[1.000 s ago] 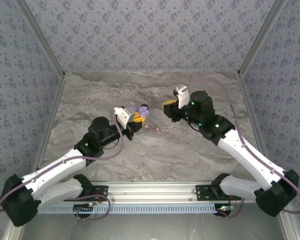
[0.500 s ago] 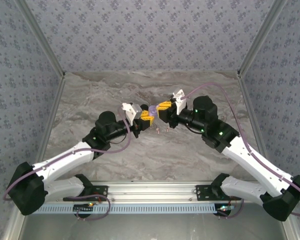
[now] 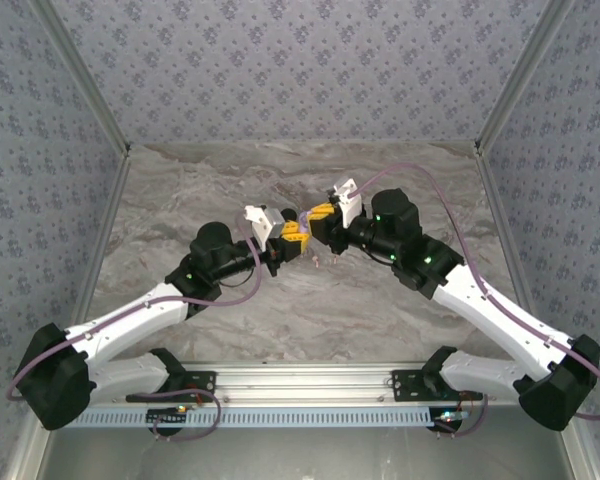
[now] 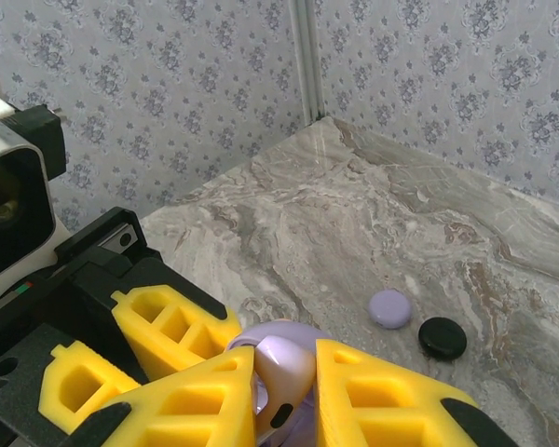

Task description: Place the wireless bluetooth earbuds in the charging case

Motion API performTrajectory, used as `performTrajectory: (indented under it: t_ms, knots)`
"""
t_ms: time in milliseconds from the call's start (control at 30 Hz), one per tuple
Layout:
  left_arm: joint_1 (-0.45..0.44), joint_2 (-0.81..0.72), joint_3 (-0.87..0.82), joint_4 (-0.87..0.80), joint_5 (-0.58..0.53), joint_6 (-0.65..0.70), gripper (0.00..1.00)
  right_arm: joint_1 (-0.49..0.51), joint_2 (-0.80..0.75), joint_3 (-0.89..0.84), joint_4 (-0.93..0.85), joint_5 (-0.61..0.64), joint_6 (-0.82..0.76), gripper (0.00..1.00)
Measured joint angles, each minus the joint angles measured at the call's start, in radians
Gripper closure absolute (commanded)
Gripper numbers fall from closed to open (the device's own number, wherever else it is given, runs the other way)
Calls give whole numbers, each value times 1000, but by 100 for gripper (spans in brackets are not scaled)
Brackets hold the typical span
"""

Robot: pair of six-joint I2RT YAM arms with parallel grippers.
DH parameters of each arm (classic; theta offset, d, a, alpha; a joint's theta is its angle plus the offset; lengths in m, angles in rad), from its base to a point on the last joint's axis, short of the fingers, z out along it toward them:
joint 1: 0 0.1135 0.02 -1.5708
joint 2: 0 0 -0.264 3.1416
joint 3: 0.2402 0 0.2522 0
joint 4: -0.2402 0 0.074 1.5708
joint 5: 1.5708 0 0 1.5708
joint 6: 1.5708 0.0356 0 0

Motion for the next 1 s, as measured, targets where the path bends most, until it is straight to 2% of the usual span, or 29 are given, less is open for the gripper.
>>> performTrajectory:
  t_ms: [567, 800, 1000]
  knots:
    - [0, 0, 0, 7, -1, 0, 100, 3, 4, 4, -26, 5, -26, 77]
    - [0, 0, 0, 11, -2, -8, 100, -3, 18, 21, -36, -39, -23, 71]
    - [0, 0, 0, 47, 0, -17, 100, -16, 21, 67, -55, -101, 1, 61]
